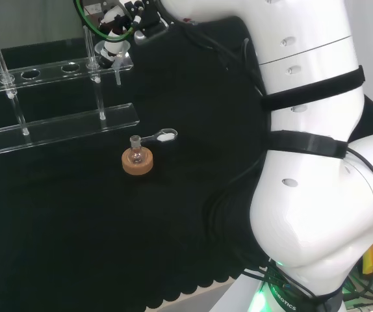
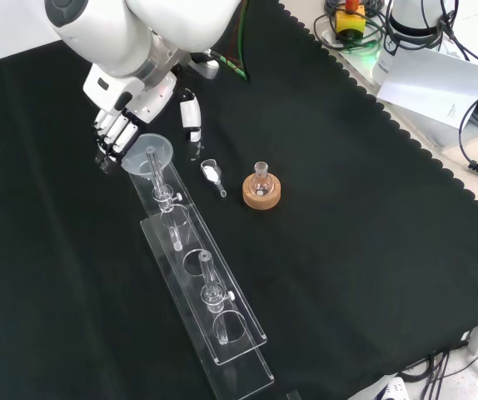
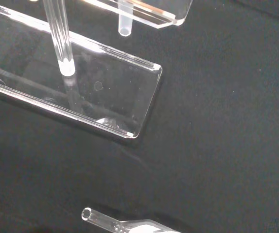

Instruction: Pick up the funnel from the transparent funnel stand.

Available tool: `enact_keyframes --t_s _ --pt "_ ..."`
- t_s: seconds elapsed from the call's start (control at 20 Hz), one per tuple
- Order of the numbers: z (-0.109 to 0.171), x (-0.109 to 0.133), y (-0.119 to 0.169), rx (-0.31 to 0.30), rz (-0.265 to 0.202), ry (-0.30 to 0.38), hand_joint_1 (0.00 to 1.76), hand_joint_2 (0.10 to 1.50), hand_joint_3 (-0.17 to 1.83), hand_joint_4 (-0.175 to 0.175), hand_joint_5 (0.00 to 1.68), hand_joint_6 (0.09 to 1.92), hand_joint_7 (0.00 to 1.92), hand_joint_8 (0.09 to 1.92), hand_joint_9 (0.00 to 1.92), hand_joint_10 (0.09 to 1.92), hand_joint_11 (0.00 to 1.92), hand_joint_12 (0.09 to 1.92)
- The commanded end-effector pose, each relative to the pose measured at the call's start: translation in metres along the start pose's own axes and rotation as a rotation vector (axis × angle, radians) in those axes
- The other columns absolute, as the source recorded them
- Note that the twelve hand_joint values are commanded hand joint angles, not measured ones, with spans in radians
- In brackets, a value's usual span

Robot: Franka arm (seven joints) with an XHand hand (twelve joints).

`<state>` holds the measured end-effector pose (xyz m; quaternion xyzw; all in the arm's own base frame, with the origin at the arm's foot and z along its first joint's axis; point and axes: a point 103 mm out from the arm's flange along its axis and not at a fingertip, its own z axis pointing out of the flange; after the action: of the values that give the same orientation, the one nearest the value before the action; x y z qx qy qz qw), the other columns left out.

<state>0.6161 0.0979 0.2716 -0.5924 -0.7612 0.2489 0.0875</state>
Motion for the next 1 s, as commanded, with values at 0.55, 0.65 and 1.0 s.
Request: enact_keyframes --t_s 0.55,0.65,1.0 --pt "-0.002 -0.005 0.011 0.0 0.004 -0.044 0.54 0.78 0.14 -0.059 0.01 0.09 0.0 0.52 0.21 0.85 0.22 1.41" --pt "-0.002 -0.006 0.013 0.005 0.007 -0.047 0.55 0.78 0.14 -0.059 0.01 0.09 0.0 0.53 0.21 0.84 0.22 1.41" --pt "-0.002 -0.011 0.017 0.004 0.013 -0.062 0.57 0.79 0.14 -0.056 0.05 0.09 0.0 0.55 0.23 0.82 0.22 1.41"
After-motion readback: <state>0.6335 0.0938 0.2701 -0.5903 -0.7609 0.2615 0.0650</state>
